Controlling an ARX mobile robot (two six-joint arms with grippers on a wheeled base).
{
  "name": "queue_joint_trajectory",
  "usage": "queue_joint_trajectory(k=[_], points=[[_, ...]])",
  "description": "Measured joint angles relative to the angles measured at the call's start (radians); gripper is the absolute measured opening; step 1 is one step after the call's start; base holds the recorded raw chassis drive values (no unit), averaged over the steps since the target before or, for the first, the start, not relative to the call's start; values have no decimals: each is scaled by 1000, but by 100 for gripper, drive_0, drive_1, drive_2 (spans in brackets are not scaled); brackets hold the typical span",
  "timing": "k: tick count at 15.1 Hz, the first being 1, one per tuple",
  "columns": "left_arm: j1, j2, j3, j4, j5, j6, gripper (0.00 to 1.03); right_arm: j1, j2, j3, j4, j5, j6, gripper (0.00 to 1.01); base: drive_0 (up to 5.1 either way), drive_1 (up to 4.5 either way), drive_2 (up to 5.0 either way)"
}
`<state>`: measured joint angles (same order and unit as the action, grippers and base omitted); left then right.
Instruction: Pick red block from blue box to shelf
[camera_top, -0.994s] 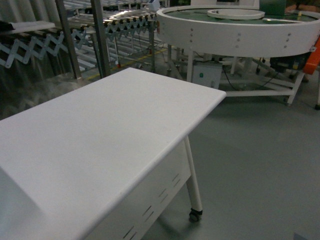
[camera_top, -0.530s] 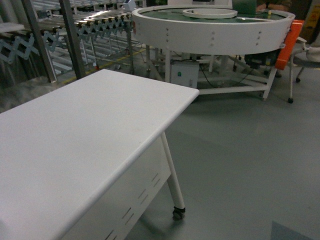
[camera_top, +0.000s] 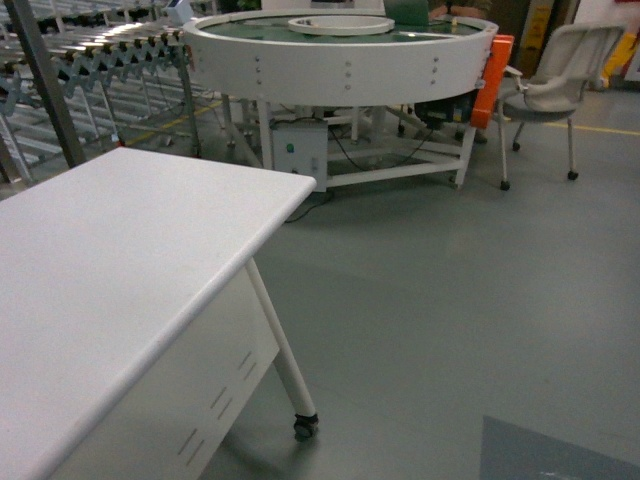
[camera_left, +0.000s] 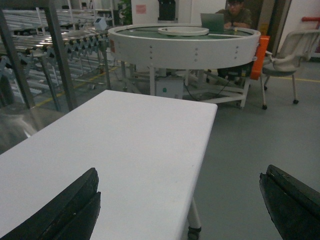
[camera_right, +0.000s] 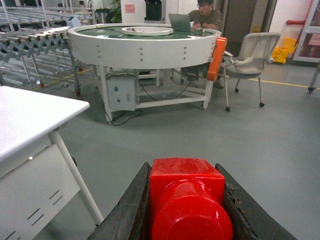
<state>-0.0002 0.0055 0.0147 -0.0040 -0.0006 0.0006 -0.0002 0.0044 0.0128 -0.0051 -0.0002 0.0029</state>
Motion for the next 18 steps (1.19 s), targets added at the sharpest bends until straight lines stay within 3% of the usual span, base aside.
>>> queue_joint_trajectory(k=[18], points=[[0,0,0,0,0,0,98,0,0,0,0,0,0,28,-147,-147,-147]])
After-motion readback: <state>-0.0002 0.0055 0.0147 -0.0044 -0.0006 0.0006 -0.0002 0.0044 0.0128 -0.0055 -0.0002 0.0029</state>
